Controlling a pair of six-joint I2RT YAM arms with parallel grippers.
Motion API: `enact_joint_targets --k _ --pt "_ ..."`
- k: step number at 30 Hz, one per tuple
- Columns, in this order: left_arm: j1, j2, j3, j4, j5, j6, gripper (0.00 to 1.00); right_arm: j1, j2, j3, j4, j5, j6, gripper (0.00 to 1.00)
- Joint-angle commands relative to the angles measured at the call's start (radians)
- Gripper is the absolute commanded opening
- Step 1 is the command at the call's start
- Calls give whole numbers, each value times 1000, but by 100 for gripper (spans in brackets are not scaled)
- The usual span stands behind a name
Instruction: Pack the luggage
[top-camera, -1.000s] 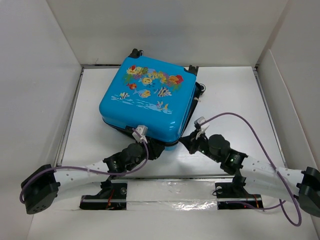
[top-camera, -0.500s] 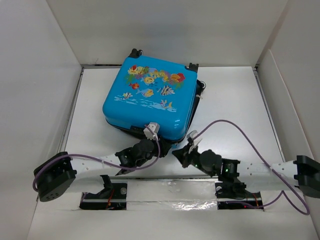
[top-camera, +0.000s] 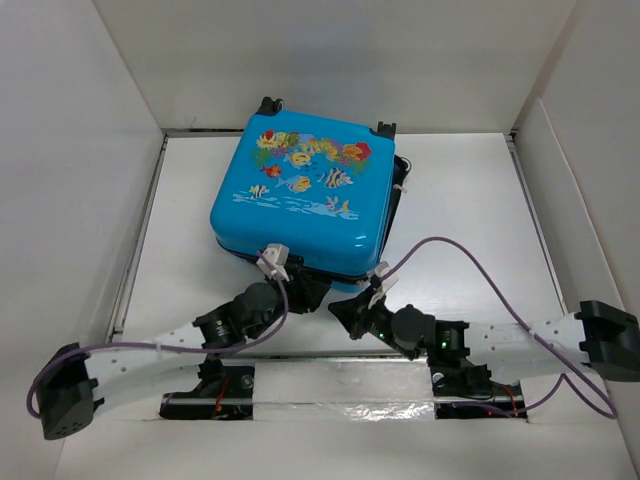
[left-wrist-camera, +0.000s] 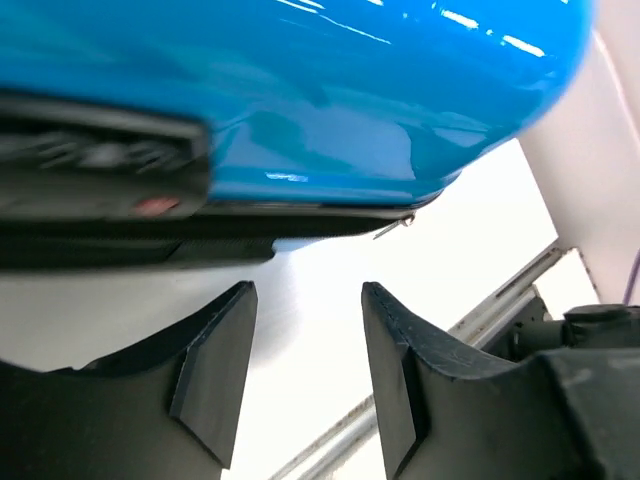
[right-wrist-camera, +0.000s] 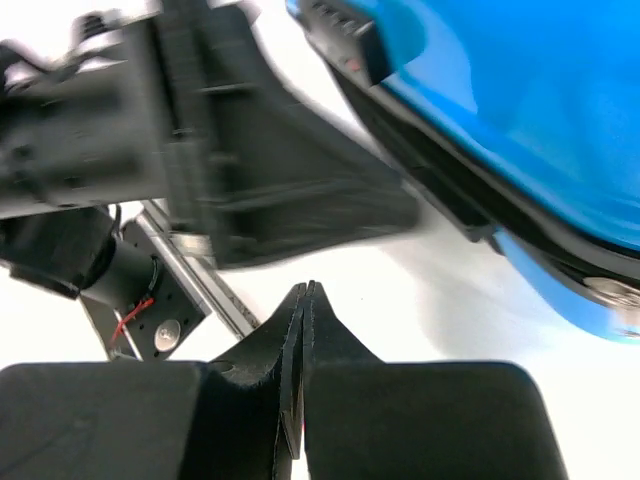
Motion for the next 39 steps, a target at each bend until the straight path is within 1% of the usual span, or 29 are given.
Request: enact_joint_targets --k 1,2,3,4,5,6,7,8,11,12,14,16,20,21,23,24,25,27,30,35,37,39 --pt "-1 -164 -28 -202 -47 -36 43 3 -86 -8 -118 91 54 0" --pt "-1 -201 -27 -292 -64 -49 42 3 -146 -13 -180 123 75 0" --pt "-1 -275 -16 -336 -81 -55 41 3 -180 -18 -220 140 90 0" --pt "-1 -307 -11 -371 -129 -59 39 3 -210 -22 -249 161 103 0" --pt "8 -336 -8 -429 -150 -78 38 3 -258 -39 -282 210 119 1" --pt "22 -375 -10 -446 -160 -82 38 3 -277 -42 -315 221 138 7" --pt "32 -383 -10 -456 -167 -87 36 3 -292 -44 -343 233 149 10" --pt "45 -381 -13 -462 -155 -90 36 3 -300 -50 -384 255 181 20" --pt "95 -332 -33 -441 -101 -107 34 3 -292 -51 -432 276 219 34" --pt "115 -297 -49 -428 -90 -110 34 3 -271 -51 -434 276 216 40" --pt "128 -269 -62 -396 -64 -109 33 -37 -240 -47 -416 263 189 44" --pt "138 -236 -68 -342 -56 -102 33 -80 -194 -27 -414 197 177 45" --pt "157 -185 -68 -246 -39 -81 33 -196 -147 -47 -268 102 86 48" --pt "157 -165 -69 -229 -33 -78 33 -215 -142 -47 -250 68 75 52" --pt "157 -143 -73 -195 -6 -69 33 -255 -122 -56 -186 47 48 57" --pt "157 -125 -76 -168 0 -67 33 -302 -114 -57 -163 -11 34 60" --pt "157 -117 -77 -160 10 -66 33 -322 -105 -57 -141 -42 26 61" --pt "157 -102 -79 -147 13 -63 33 -362 -70 -54 -95 -111 9 64" --pt "157 -97 -80 -141 13 -55 33 -362 -22 -44 -58 -177 -9 64" --pt "166 -90 -88 -124 14 -52 33 -362 28 -51 5 -213 21 63" --pt "166 -81 -86 -115 14 -52 33 -362 45 -59 23 -214 25 55" --pt "166 -74 -82 -115 10 -52 32 -362 47 -59 17 -198 23 49"
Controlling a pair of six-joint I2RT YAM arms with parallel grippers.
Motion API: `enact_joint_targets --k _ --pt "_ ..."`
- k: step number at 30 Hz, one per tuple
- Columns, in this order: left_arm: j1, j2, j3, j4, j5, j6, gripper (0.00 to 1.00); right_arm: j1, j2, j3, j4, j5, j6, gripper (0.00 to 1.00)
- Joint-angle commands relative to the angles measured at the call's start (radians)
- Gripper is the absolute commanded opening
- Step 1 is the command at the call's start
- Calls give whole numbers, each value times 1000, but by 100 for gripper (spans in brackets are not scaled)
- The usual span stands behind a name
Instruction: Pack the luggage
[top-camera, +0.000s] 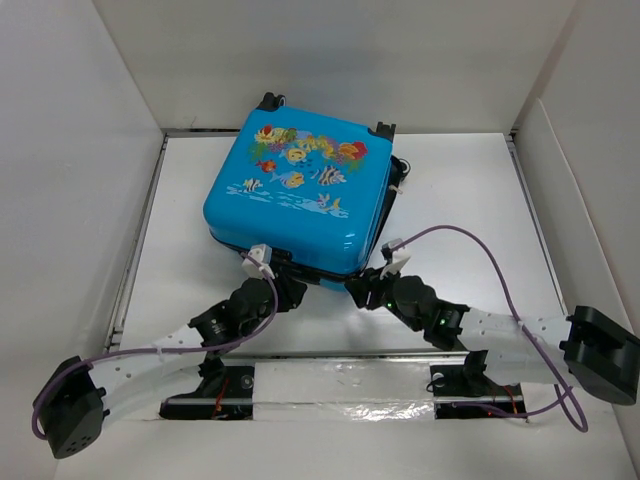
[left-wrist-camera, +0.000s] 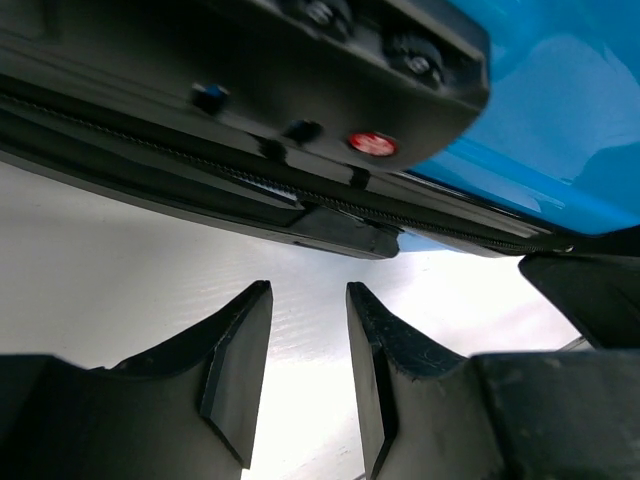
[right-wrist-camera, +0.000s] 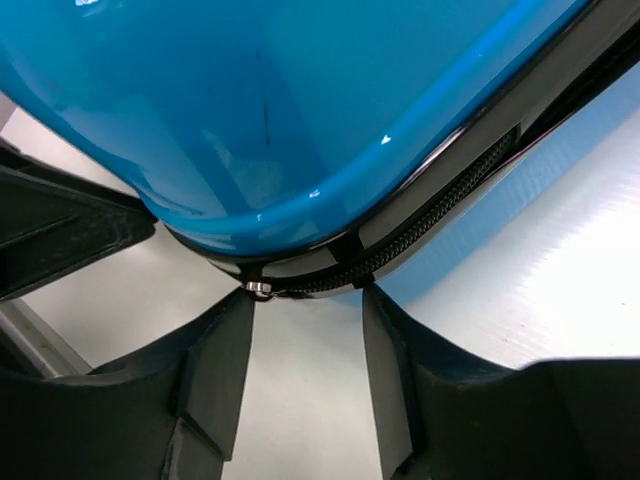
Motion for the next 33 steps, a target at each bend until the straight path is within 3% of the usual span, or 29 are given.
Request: enact_joint_targets --k 1,3,6,9,13,22,33 --pt "6 8 -5 50 -6 18 32 -5 17 -10 86 -33 0 44" --pt "6 5 -5 42 -20 12 32 5 3 -20 89 -29 23 41" --pt "6 -8 -16 24 -50 -15 34 5 7 -39 113 -42 49 48" --pt "6 -35 -30 2 -78 -45 44 15 38 -31 132 -42 51 57" --pt "15 -58 -61 5 -93 -68 54 15 58 -24 176 -39 35 57" --pt "55 -23 -47 50 -49 -44 52 15 89 -21 319 -39 -11 56" --pt "55 -38 -62 57 -55 -33 50 25 43 -31 316 -102 -35 51"
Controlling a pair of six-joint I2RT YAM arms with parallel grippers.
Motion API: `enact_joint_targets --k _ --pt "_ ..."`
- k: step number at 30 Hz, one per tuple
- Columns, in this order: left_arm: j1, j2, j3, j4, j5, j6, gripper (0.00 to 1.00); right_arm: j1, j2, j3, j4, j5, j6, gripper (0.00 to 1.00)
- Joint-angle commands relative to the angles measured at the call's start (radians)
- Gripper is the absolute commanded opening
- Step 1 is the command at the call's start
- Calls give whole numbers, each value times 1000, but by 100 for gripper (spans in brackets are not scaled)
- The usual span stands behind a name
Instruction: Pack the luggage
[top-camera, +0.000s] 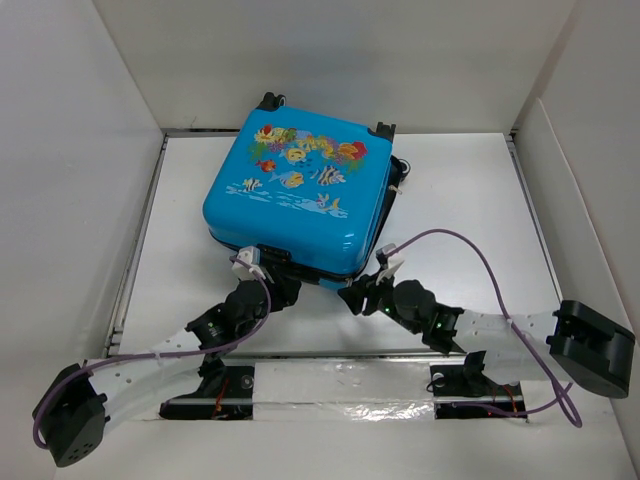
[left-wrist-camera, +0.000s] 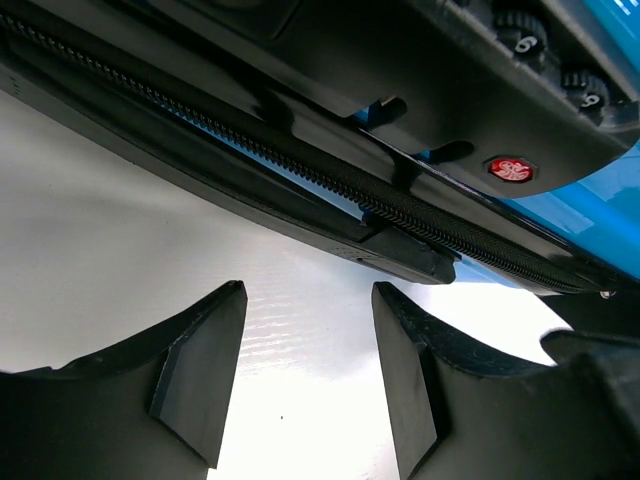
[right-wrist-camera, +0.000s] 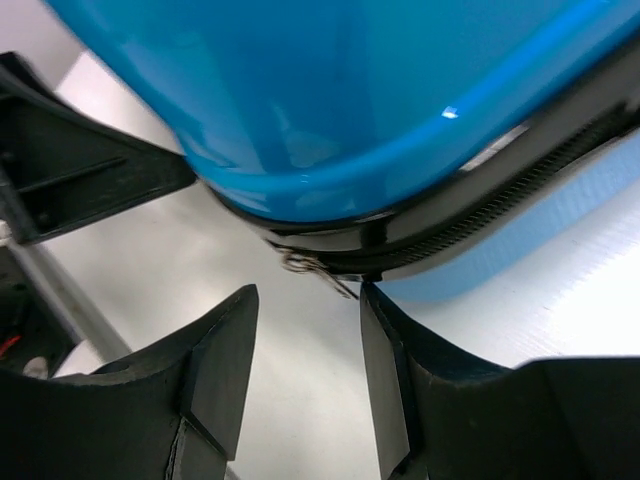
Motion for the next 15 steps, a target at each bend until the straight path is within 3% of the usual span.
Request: enact_joint_targets --k 1,7,15 --pt "4 -1 -5 49 -3 15 50 10 -21 17 161 -38 -24 51" --pt "4 35 -4 72 -2 19 48 10 -8 42 170 -80 -56 50" --pt "4 29 -15 80 -3 19 47 10 27 36 169 -1 -32 47"
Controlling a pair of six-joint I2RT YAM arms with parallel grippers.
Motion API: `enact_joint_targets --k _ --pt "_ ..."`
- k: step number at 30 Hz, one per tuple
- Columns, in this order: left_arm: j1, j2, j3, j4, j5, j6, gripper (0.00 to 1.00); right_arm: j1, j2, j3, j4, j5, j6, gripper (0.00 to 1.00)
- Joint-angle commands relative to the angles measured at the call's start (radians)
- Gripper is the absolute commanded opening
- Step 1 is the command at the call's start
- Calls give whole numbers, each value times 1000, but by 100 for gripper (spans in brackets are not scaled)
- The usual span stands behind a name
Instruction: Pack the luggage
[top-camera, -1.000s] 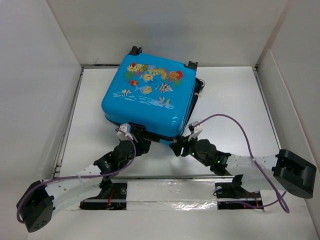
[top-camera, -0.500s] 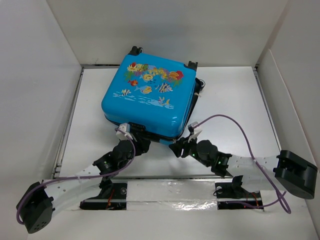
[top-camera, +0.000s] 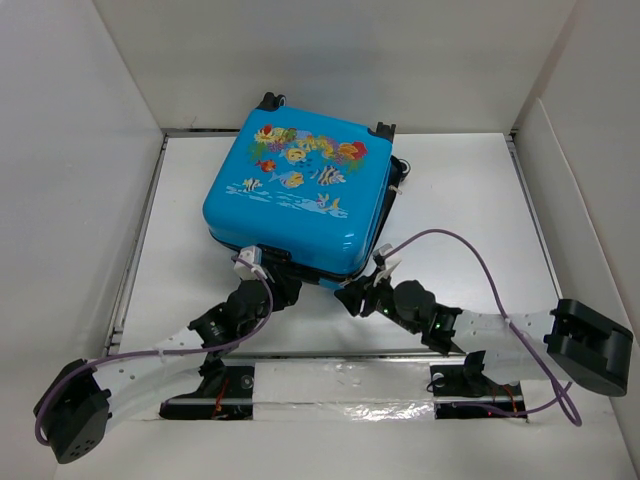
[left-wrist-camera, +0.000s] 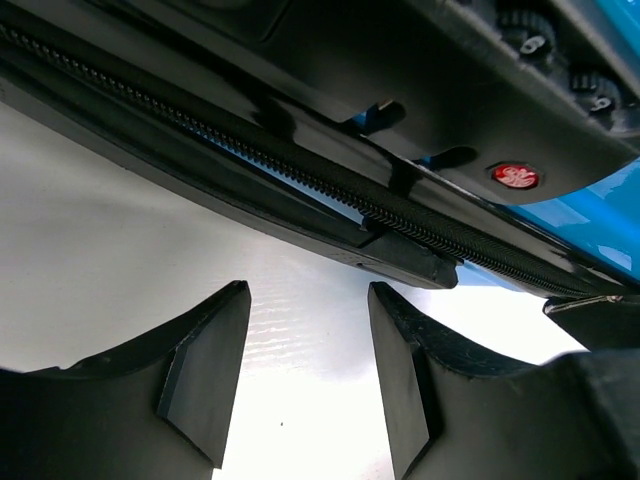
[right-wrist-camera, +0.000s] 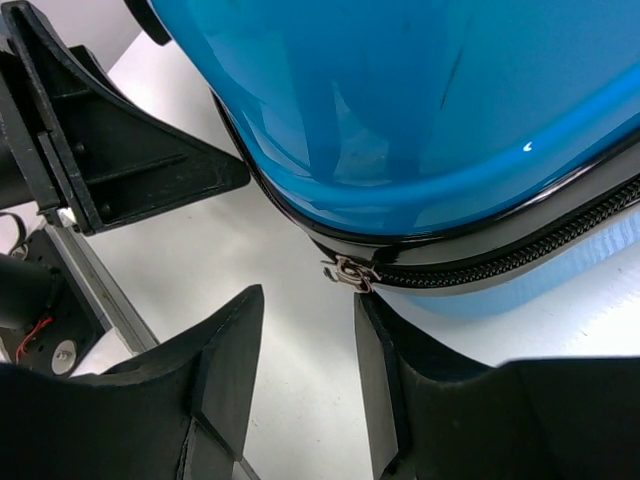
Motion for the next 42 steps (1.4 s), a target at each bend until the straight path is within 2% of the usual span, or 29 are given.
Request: enact_joint_targets --k 1,9,17,20,25,28,31,36,42 --pt "4 -6 -12 43 -3 12 47 4 25 36 116 73 -3 47" --pt "4 -3 -11 48 1 15 47 14 54 65 79 188 54 51" --pt "4 -3 -28 66 34 14 45 53 83 42 151 407 107 46" --pt "4 -10 -32 68 32 14 45 53 94 36 192 446 121 42" --pt "4 -15 -28 80 31 15 45 53 117 73 199 452 90 25" --pt "4 -13 -25 76 31 20 44 53 131 85 211 435 71 22" --pt "4 -13 -31 74 34 20 44 53 141 96 232 425 38 23" --pt "4 -13 -46 77 37 9 44 73 117 100 206 423 6 31" --pt "4 -13 -49 79 37 7 43 94 85 111 171 428 -8 33"
